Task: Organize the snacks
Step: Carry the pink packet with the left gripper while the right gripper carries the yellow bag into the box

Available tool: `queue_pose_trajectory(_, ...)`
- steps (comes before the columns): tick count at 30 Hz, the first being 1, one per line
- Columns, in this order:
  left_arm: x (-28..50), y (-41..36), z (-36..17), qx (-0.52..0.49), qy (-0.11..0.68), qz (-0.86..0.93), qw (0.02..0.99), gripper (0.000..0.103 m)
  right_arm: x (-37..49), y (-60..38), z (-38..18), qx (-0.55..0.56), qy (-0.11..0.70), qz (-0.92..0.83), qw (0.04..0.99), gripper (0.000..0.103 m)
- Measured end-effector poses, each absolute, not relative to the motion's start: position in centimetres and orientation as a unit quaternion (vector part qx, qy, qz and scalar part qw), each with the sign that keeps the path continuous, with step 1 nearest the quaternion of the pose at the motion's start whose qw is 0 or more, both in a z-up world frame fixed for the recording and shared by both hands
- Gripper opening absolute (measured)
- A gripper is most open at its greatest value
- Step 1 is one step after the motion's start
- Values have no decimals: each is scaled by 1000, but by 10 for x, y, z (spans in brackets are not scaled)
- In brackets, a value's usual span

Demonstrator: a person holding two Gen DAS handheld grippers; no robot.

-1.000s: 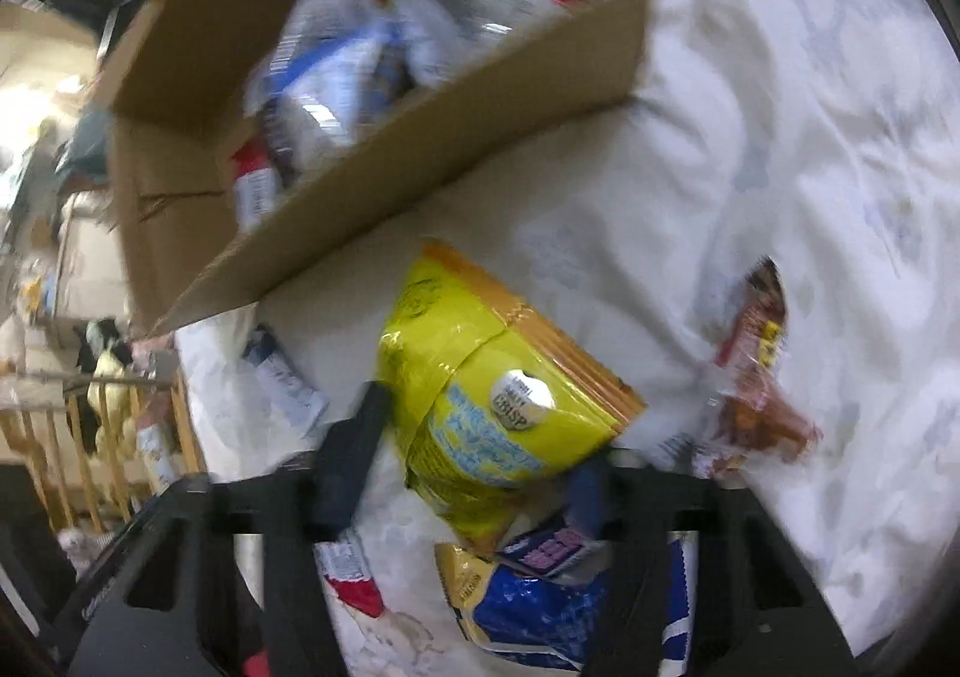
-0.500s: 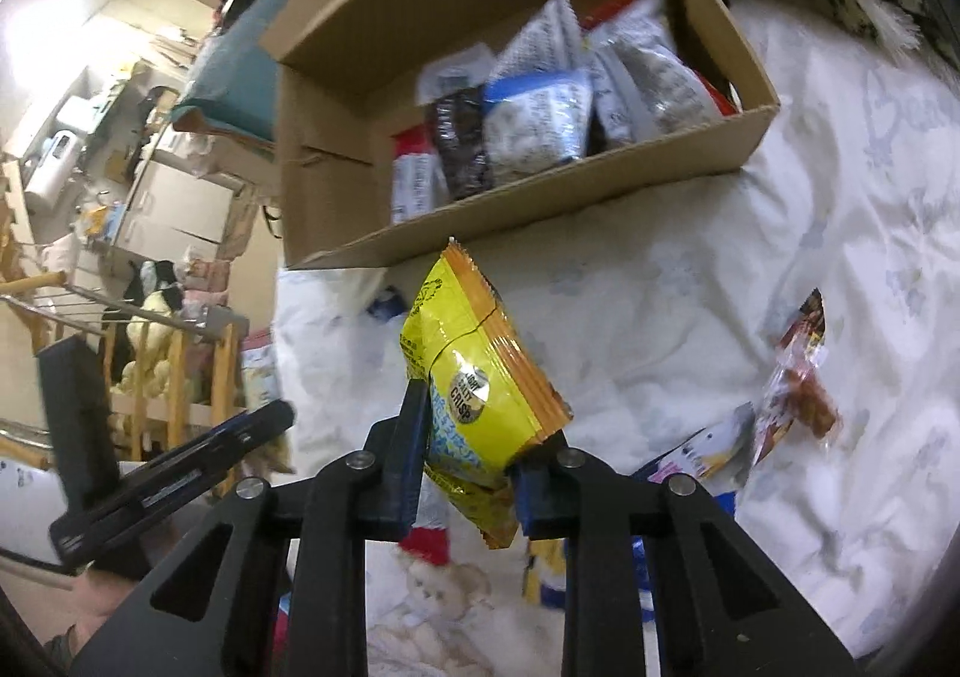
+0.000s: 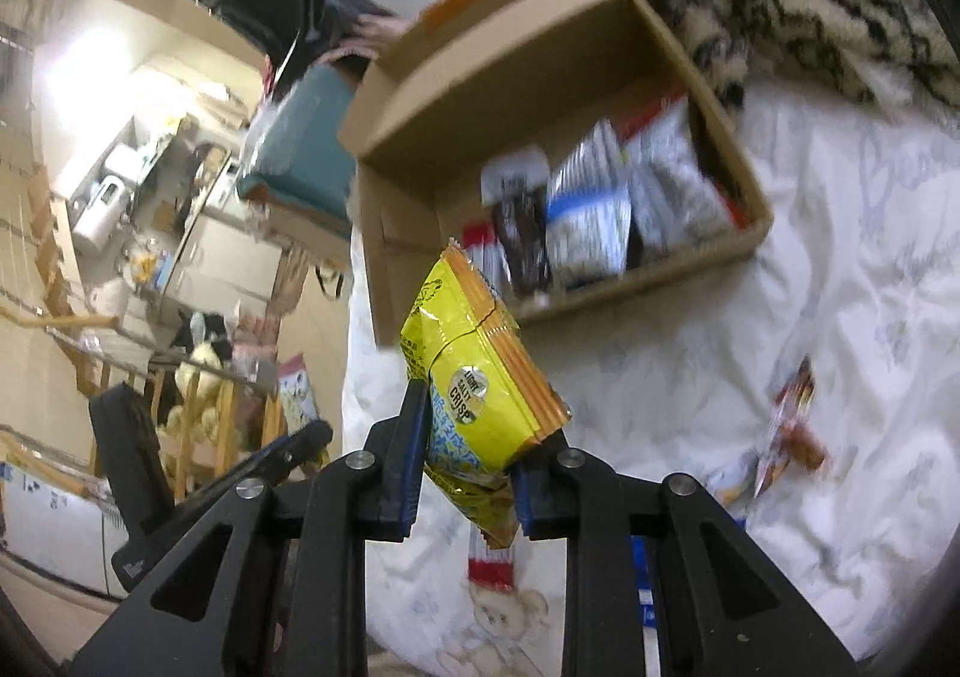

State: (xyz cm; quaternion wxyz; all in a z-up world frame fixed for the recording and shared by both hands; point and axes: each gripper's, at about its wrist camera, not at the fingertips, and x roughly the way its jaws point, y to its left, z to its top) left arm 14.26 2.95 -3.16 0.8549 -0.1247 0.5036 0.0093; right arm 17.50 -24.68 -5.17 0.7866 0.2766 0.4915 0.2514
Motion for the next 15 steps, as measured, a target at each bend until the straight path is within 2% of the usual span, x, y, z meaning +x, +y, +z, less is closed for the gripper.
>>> queue_pose_trajectory(6,189,13,-17,-96,492,-9,865,22,211,-248,-39,291,475,236,796,25)
queue_pose_trajectory(15,235,-9,-40,-76,482,-31,872,22,258,-236,-50,264,479,241,802,25)
